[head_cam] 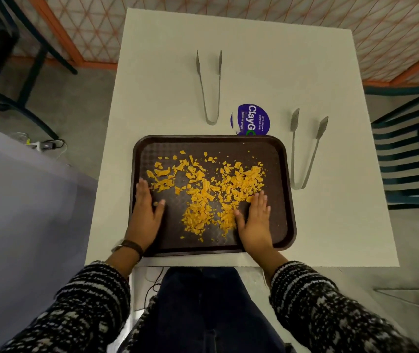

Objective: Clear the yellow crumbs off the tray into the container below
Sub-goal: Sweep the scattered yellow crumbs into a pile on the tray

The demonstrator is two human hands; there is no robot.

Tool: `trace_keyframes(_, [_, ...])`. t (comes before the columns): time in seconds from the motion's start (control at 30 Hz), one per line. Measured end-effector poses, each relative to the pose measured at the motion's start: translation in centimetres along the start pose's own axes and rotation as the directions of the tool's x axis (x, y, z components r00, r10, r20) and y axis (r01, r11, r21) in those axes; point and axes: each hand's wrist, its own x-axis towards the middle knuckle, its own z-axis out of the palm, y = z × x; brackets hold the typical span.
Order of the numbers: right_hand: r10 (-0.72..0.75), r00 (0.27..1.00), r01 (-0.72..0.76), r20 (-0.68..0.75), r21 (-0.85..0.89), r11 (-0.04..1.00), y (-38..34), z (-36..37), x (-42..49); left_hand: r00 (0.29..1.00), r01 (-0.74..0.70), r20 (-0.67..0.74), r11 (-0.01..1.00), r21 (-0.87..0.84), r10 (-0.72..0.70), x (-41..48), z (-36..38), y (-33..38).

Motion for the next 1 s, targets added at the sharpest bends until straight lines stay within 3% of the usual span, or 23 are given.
trace_keyframes(0.1, [-0.203,0.974,0.192,0.1,0.108,0.975,-2.4,0.8,-1.4,1.0,-0.009,-0.019,0.999,0.034,0.01,1.4,-0.1,0.0])
trace_keyframes(0.17, [-0.254,0.958,0.227,0.135,0.188,0.956,-3.1,0.4,-1.9,1.0,0.004,-0.007,0.998,0.055,-0.004,2.0,0.2,0.1])
trace_keyframes(0.3, [-0.129,0.991,0.118,0.024,0.275,0.954,-1.6,-1.2,-1.2,0.999,0.041,0.007,0.989,0.142,-0.042,2.4,1.7,0.7])
trace_keyframes(0.4, [-0.046,0.995,0.061,-0.083,0.189,0.98,1.1,-2.8,0.7,0.999,0.032,0.031,0.994,0.104,-0.036,1.3,3.3,1.8])
trace_keyframes(0.57, [0.017,0.997,-0.014,-0.078,0.04,0.999,3.4,-3.2,3.3,0.931,-0.229,0.306,0.971,0.067,0.198,-2.2,6.2,3.2])
trace_keyframes(0.63, [0.017,0.998,-0.019,-0.06,-0.019,1.0,2.8,-2.3,3.3,0.91,-0.255,0.351,0.965,0.059,0.219,-3.0,6.7,3.3])
trace_keyframes(0.77, [-0.116,0.993,0.116,0.022,0.005,0.993,-0.1,-0.3,1.8,0.959,-0.168,0.231,0.986,0.004,0.162,-2.7,5.1,2.4])
trace_keyframes(0.9, [-0.331,0.928,0.323,0.17,0.074,0.943,-2.4,0.8,0.3,0.999,-0.029,0.042,0.999,0.026,0.028,0.3,2.2,1.3])
trace_keyframes(1.0, [-0.362,0.921,0.348,0.143,0.116,0.93,-2.7,0.1,-0.2,0.999,0.012,-0.03,1.0,0.021,-0.012,2.6,0.8,1.6])
